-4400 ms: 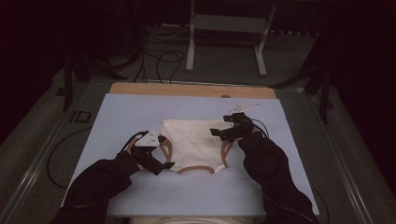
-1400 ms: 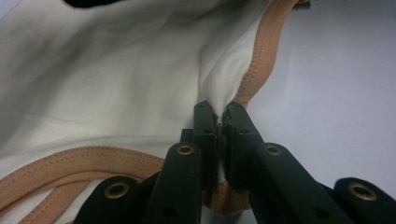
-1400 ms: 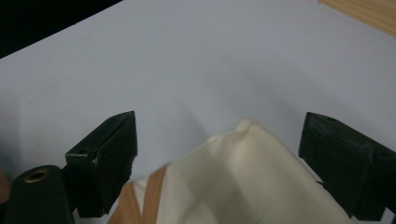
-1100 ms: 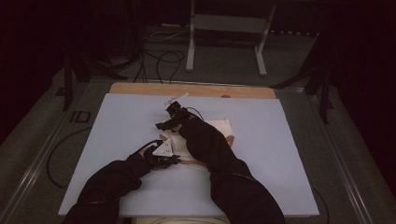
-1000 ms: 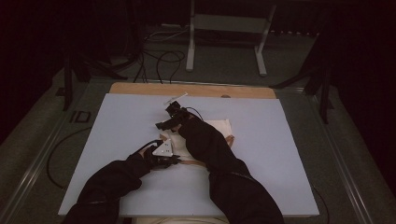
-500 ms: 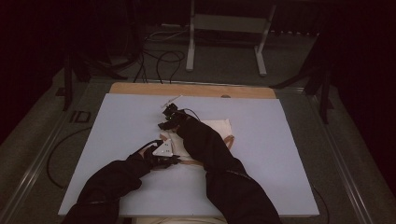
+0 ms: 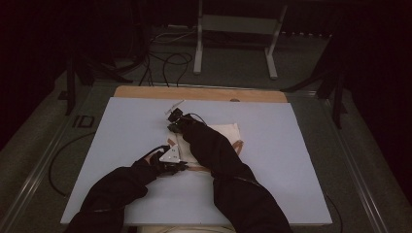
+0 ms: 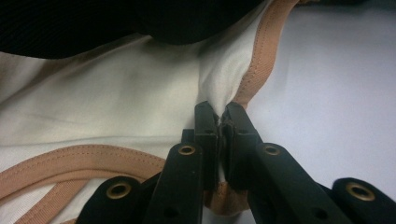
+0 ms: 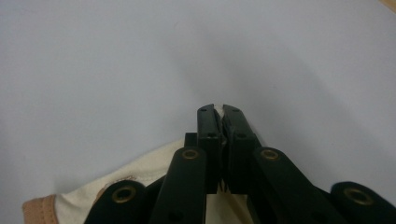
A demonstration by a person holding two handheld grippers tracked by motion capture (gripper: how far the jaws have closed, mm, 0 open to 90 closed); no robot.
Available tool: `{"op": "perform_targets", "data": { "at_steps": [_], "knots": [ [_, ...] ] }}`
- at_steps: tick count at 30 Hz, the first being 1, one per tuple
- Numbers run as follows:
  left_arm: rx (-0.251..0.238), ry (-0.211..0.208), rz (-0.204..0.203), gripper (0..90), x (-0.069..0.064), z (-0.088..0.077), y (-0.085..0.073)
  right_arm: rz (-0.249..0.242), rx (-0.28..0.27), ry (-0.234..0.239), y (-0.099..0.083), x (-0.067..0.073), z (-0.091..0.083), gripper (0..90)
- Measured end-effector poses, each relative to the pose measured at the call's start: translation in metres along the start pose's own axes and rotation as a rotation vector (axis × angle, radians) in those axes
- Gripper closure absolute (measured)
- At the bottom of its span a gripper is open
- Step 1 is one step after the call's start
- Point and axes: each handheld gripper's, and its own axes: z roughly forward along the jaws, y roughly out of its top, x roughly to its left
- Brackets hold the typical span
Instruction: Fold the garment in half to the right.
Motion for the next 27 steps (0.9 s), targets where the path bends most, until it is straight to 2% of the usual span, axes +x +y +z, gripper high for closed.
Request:
{"op": "perform_targets", "data": {
  "at_steps": [7,9,14,21,27],
  "knots": [
    [-0.012,-0.007,-0.015,86.8,0.001,0.000,-0.001,0.035,-0.037,0.022,0.000,-0.004,-0.010,87.6],
    [-0.019,-0.009,-0.017,86.8,0.002,-0.001,-0.001,0.031,-0.048,0.018,0.000,-0.005,-0.013,87.5],
    [-0.025,-0.011,-0.008,86.8,0.001,-0.002,0.001,0.046,-0.066,0.029,0.000,-0.006,-0.022,87.6],
    [-0.029,-0.014,0.001,86.8,0.000,-0.004,0.003,0.038,-0.084,0.029,-0.001,-0.008,-0.031,87.6],
    [-0.023,-0.008,0.029,86.8,-0.002,-0.006,0.007,0.036,-0.089,0.033,0.000,-0.008,-0.040,87.6]
  ]
}}
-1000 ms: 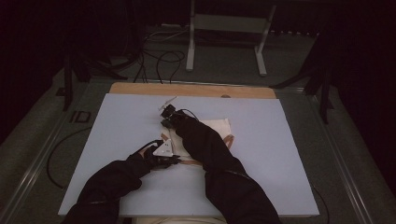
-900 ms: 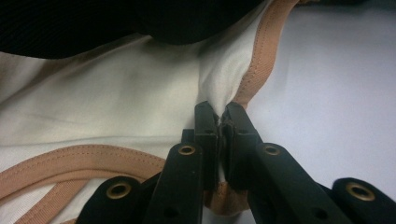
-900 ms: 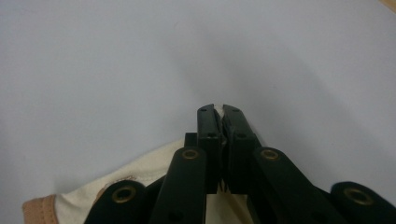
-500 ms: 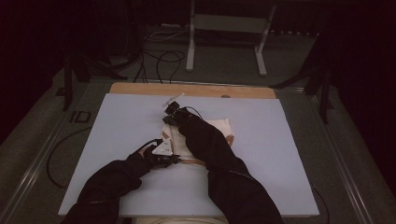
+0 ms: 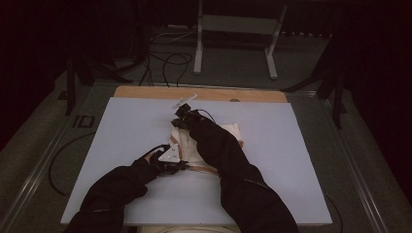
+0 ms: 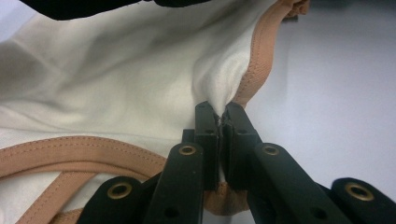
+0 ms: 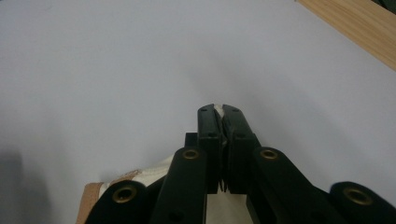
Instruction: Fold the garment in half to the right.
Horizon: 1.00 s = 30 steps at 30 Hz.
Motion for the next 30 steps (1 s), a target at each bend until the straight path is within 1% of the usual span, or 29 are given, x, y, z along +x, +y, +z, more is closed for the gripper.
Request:
{"op": "perform_targets", "data": {
  "at_steps": [1,2,3,8,10,12,13,14,17,21,22,25,27,29,30],
  "knots": [
    [0.003,0.002,0.007,86.8,0.000,0.000,0.001,0.002,-0.005,0.002,0.000,0.000,-0.001,87.6],
    [0.003,0.003,0.004,86.8,-0.001,0.000,0.002,-0.008,-0.002,-0.003,0.000,-0.001,-0.003,87.6],
    [0.005,0.001,0.006,86.8,-0.001,0.000,0.003,0.003,-0.005,-0.003,0.000,0.000,-0.004,87.5],
    [0.020,0.000,0.020,86.8,0.000,0.000,0.006,0.006,-0.017,-0.004,0.000,-0.004,-0.013,87.6],
    [0.025,0.001,0.029,86.8,0.000,0.000,0.008,0.018,-0.022,-0.007,0.000,-0.004,-0.017,87.5],
    [0.032,0.000,0.040,86.8,0.000,-0.001,0.010,0.010,-0.024,-0.009,0.000,-0.007,-0.020,87.5],
    [0.031,-0.001,0.040,86.8,0.000,-0.001,0.011,0.030,-0.032,-0.008,0.000,-0.006,-0.021,87.5],
    [0.029,-0.001,0.042,86.7,0.000,-0.001,0.013,0.028,-0.030,-0.009,-0.001,-0.007,-0.023,87.5],
    [0.032,-0.002,0.049,86.7,0.001,-0.002,0.016,0.045,-0.041,-0.013,-0.002,-0.009,-0.028,87.5],
    [0.036,-0.005,0.056,86.7,0.001,-0.004,0.021,0.053,-0.053,-0.014,-0.002,-0.011,-0.033,87.5],
    [0.038,-0.008,0.056,86.7,0.002,-0.004,0.022,0.047,-0.056,-0.016,-0.002,-0.011,-0.034,87.5],
    [0.035,-0.013,0.058,86.7,0.003,-0.004,0.025,0.056,-0.065,-0.014,-0.003,-0.011,-0.038,87.5],
    [0.034,-0.015,0.060,86.7,0.003,-0.004,0.027,0.052,-0.068,-0.017,-0.004,-0.013,-0.040,87.5],
    [0.032,-0.015,0.063,86.7,0.004,-0.004,0.029,0.063,-0.068,-0.022,-0.004,-0.014,-0.043,87.4],
    [0.031,-0.014,0.067,86.7,0.003,-0.004,0.030,0.059,-0.071,-0.023,-0.005,-0.015,-0.044,87.4]
  ]
}}
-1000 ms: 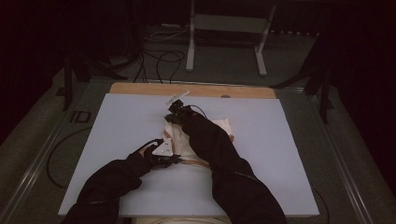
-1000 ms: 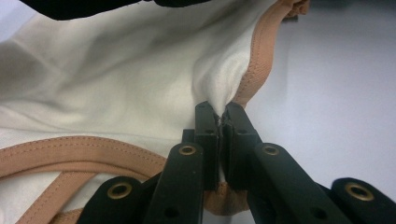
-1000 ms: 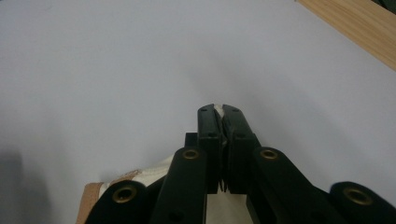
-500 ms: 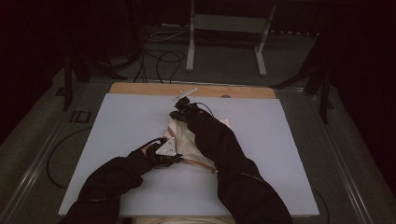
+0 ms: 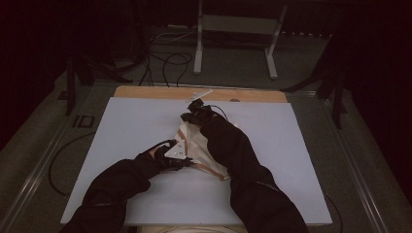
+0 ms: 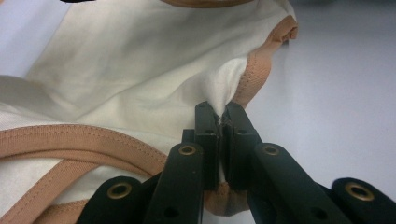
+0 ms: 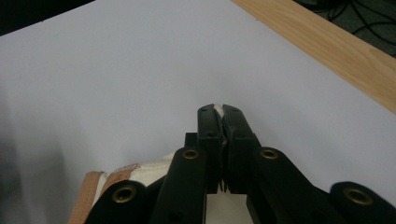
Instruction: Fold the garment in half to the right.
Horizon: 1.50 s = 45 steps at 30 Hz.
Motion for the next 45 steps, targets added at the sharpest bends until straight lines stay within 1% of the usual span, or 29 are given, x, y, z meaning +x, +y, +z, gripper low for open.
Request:
{"op": "perform_targets", "data": {
  "at_steps": [11,17,20,21,22,27,29,30,31,37,38,40,45],
  "knots": [
    [-0.011,-0.009,0.011,86.6,0.000,-0.001,0.012,0.003,-0.025,-0.005,-0.002,-0.004,-0.015,87.4],
    [-0.004,-0.013,0.032,86.7,0.001,-0.001,0.020,0.011,-0.036,-0.012,-0.002,-0.006,-0.024,87.4],
    [-0.001,-0.021,0.029,86.7,0.002,0.000,0.024,0.010,-0.042,-0.017,-0.002,-0.008,-0.029,87.5],
    [0.002,-0.023,0.034,86.7,0.003,0.000,0.025,0.010,-0.044,-0.018,-0.002,-0.008,-0.031,87.5],
    [-0.005,-0.026,0.030,86.7,0.003,0.000,0.026,0.008,-0.045,-0.021,-0.003,-0.008,-0.032,87.4],
    [0.006,-0.028,0.048,86.7,0.003,0.003,0.033,0.022,-0.055,-0.030,-0.007,-0.013,-0.042,87.5],
    [0.004,-0.031,0.048,86.7,0.002,0.004,0.036,0.028,-0.060,-0.032,-0.010,-0.015,-0.047,87.5],
    [0.011,-0.033,0.059,86.7,0.003,0.005,0.037,0.031,-0.063,-0.030,-0.011,-0.015,-0.049,87.4],
    [0.007,-0.035,0.056,86.7,0.002,0.006,0.039,0.030,-0.064,-0.034,-0.012,-0.016,-0.051,87.4],
    [0.024,-0.043,0.077,86.7,0.003,0.010,0.047,0.036,-0.071,-0.046,-0.020,-0.022,-0.061,87.4],
    [0.023,-0.043,0.073,86.7,0.003,0.011,0.048,0.040,-0.072,-0.048,-0.021,-0.023,-0.062,87.4],
    [0.036,-0.050,0.086,86.7,0.003,0.013,0.050,0.046,-0.075,-0.046,-0.024,-0.024,-0.065,87.5],
    [0.049,-0.062,0.092,86.7,0.003,0.019,0.055,0.051,-0.075,-0.052,-0.030,-0.027,-0.069,87.5]
  ]
}}
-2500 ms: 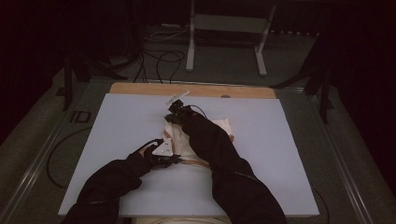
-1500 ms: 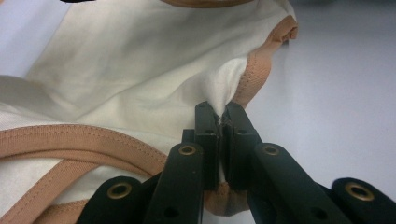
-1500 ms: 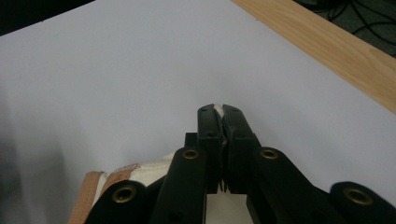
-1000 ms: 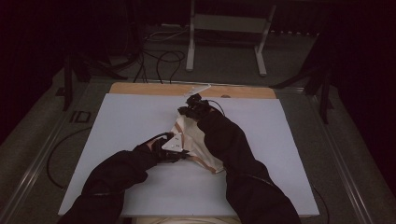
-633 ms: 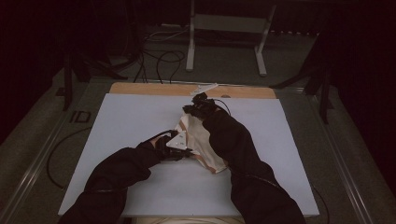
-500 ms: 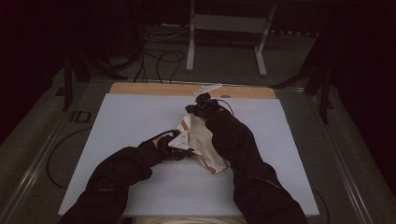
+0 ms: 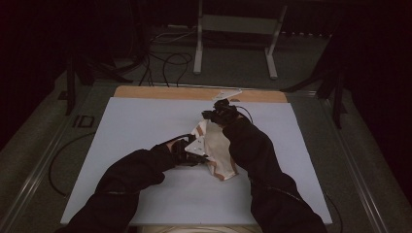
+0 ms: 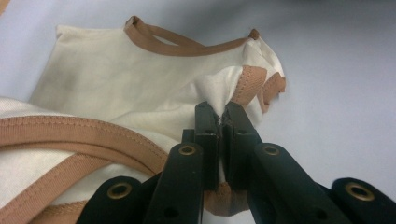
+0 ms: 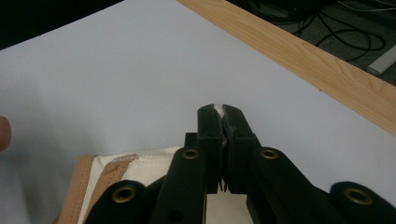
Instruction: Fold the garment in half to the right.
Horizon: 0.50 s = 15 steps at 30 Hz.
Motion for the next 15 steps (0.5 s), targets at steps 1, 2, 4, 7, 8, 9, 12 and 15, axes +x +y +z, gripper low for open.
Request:
{"op": "perform_targets", "data": {
  "at_steps": [1,2,4,7,8,9,12,15],
  "knots": [
    [0.000,0.000,0.000,86.7,0.000,0.000,0.000,0.000,0.000,0.000,0.000,0.000,0.000,87.5],
    [0.002,-0.004,-0.001,86.7,0.001,0.003,0.002,-0.003,-0.001,0.000,-0.001,-0.001,-0.001,87.4],
    [0.015,-0.007,-0.003,86.6,0.001,0.006,0.005,0.001,0.000,-0.002,-0.003,-0.004,-0.003,87.4],
    [0.037,-0.013,0.004,86.7,0.001,0.010,0.009,0.010,-0.002,0.000,-0.005,-0.007,-0.006,87.4],
    [0.037,-0.013,0.001,86.6,0.000,0.012,0.010,0.010,-0.005,0.000,-0.006,-0.008,-0.007,87.4],
    [0.044,-0.014,0.005,86.6,0.000,0.013,0.011,0.013,-0.007,0.001,-0.006,-0.009,-0.007,87.4],
    [0.056,-0.022,0.010,86.6,0.001,0.018,0.015,0.018,-0.014,0.002,-0.009,-0.010,-0.010,87.4],
    [0.075,-0.026,0.014,86.6,-0.001,0.023,0.019,0.020,-0.015,0.003,-0.013,-0.012,-0.012,87.4]
  ]
}}
